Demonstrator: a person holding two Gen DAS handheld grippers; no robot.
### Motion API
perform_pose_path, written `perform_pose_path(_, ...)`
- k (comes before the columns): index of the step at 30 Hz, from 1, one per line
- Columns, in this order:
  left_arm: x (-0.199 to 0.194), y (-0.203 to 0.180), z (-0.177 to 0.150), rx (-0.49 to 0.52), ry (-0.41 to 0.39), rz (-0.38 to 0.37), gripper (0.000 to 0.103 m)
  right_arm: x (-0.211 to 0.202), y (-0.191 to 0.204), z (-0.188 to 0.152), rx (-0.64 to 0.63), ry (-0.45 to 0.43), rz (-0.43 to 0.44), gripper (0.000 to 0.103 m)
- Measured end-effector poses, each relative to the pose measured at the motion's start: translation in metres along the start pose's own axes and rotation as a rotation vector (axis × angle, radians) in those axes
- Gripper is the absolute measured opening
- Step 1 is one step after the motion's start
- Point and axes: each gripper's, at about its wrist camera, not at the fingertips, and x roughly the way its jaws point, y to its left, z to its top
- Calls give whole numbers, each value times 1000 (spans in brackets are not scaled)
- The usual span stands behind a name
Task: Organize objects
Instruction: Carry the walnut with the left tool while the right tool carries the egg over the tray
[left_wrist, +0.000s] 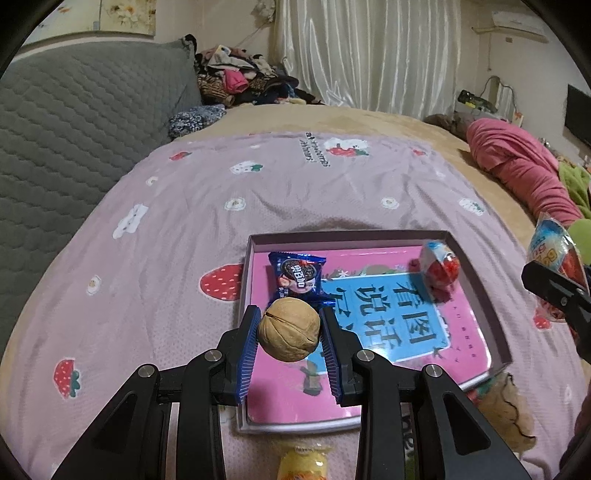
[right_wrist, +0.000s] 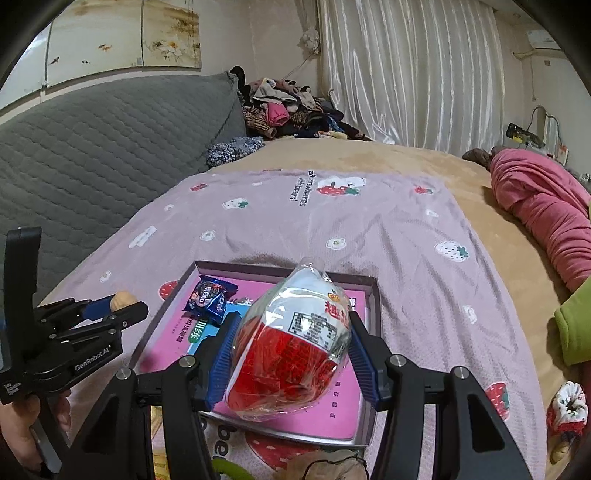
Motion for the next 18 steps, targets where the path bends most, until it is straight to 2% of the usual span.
perform_pose_path(8,31,6,-3,-49,0,0,34,25,-7,-8,-31,7,-48,57)
perform_pose_path(12,50,7,-8,-47,14,16,34,41,-7,-15,-65,9,-111,57)
perform_pose_path(18,79,5,-15,-49,48,-17,34,66,-15,-29,-58,37,-64,57)
